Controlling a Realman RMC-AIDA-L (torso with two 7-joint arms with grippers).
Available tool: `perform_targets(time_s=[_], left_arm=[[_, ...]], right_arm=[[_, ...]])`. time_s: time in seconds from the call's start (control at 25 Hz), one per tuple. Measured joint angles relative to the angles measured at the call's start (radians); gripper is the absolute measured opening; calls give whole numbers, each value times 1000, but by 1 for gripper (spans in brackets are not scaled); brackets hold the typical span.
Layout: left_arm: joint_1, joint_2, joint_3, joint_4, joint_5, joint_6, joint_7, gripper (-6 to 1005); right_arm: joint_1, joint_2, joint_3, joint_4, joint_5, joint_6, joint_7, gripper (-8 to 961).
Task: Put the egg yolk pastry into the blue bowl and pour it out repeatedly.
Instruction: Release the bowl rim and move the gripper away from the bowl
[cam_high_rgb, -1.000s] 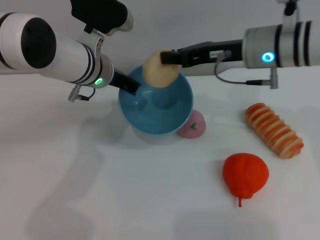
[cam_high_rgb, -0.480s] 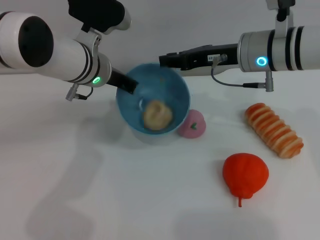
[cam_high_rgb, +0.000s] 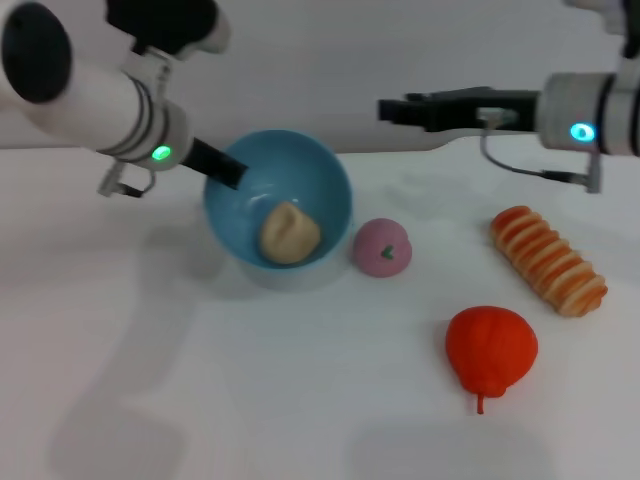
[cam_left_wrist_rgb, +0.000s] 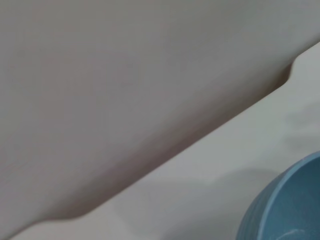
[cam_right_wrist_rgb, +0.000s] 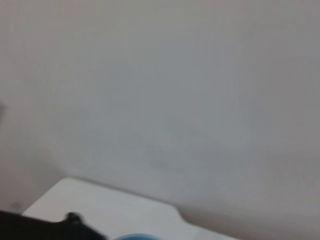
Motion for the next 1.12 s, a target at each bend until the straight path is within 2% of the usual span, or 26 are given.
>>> perform_targets(time_s=[0.12, 0.36, 0.64, 0.8, 1.12], left_arm=[[-1, 1, -40, -29, 55, -68, 1, 0], [-28, -2, -41, -16, 108, -154, 2, -1], [-35, -7, -35, -1, 107, -219, 3, 0], [-37, -15, -12, 43, 97, -225, 3, 0], [-37, -17, 23, 73, 77, -208, 2, -1]], right_arm=[[-58, -2, 14, -22, 51, 8, -3, 432], [-125, -2, 21, -65, 104, 8, -9, 432], [-125, -1, 13, -67, 105, 8, -9, 431], [-118, -2, 13, -68, 105, 3, -9, 431], [-116, -2, 11, -70, 105, 1, -10, 431]])
